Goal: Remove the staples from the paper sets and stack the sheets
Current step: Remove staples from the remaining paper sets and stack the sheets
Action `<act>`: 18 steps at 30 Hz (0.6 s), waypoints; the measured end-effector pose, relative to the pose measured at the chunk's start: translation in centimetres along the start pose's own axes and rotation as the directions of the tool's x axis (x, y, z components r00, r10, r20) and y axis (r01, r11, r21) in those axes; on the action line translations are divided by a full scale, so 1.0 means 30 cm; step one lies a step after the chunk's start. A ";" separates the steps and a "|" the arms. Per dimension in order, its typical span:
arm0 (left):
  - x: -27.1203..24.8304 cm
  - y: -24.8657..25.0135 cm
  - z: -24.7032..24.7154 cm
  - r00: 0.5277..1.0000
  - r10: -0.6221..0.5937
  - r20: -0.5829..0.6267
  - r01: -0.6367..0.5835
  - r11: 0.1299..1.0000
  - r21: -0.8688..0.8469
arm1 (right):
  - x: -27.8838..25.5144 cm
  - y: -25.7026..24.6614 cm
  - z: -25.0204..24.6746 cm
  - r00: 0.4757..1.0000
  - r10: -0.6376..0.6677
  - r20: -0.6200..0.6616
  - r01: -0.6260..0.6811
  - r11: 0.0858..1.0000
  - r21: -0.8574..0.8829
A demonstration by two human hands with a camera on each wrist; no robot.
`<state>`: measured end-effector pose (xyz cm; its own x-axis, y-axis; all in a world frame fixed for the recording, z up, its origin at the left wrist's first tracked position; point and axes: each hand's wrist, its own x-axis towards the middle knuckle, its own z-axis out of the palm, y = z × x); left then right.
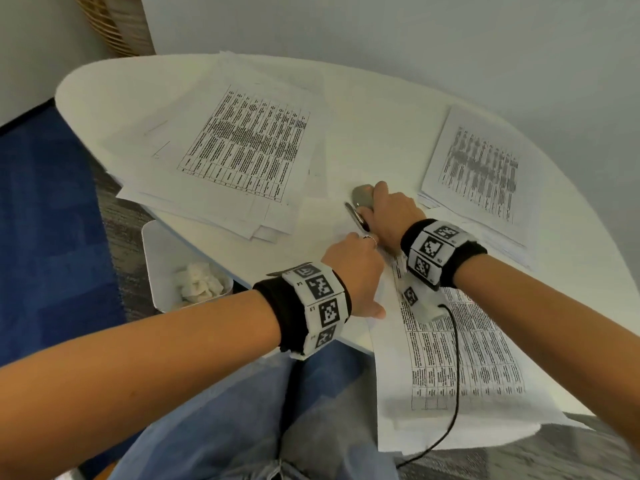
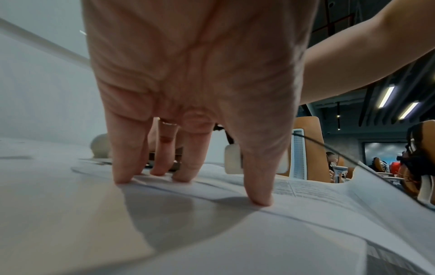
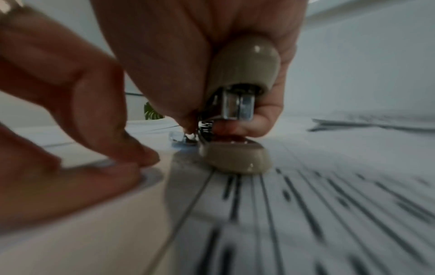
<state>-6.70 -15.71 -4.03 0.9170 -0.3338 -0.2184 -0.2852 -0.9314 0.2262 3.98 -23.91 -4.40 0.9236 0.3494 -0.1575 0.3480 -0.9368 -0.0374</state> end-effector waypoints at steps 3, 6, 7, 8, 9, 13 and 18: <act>-0.001 -0.008 -0.003 1.000 0.000 0.000 0.000 1.000 -0.014 | 0.039 -0.030 -0.006 0.999 -0.040 0.014 0.040 0.999 -0.002; -0.002 -0.016 -0.002 1.000 0.013 -0.007 -0.013 1.000 -0.008 | 0.041 -0.021 -0.020 0.996 -0.063 0.064 0.063 0.998 0.009; -0.001 -0.019 0.002 1.000 0.017 -0.011 -0.017 1.000 -0.010 | 0.034 -0.011 -0.027 0.994 -0.072 0.084 0.069 0.997 0.034; 0.001 -0.024 0.007 1.000 0.019 -0.014 -0.020 1.000 -0.011 | 0.025 -0.001 -0.039 0.992 -0.075 0.101 0.066 0.994 0.086; 0.003 -0.031 0.014 1.000 0.025 -0.011 -0.026 1.000 -0.014 | 0.013 0.008 -0.054 0.991 -0.065 0.120 0.046 0.987 0.156; 0.002 -0.062 0.010 0.999 0.023 0.047 -0.023 1.000 0.010 | -0.078 0.074 -0.105 0.988 -0.025 0.150 -0.027 0.942 0.333; 0.022 -0.100 -0.037 0.995 -0.062 0.084 0.055 0.995 0.081 | -0.196 0.149 -0.128 0.998 -0.004 0.069 -0.025 0.909 0.416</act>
<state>-4.93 -12.99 -3.80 0.9061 -0.2868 -0.3109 -0.2563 -0.9570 0.1359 0.71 -30.08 0.16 0.9091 0.3505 -0.2249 0.2261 -0.8689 -0.4402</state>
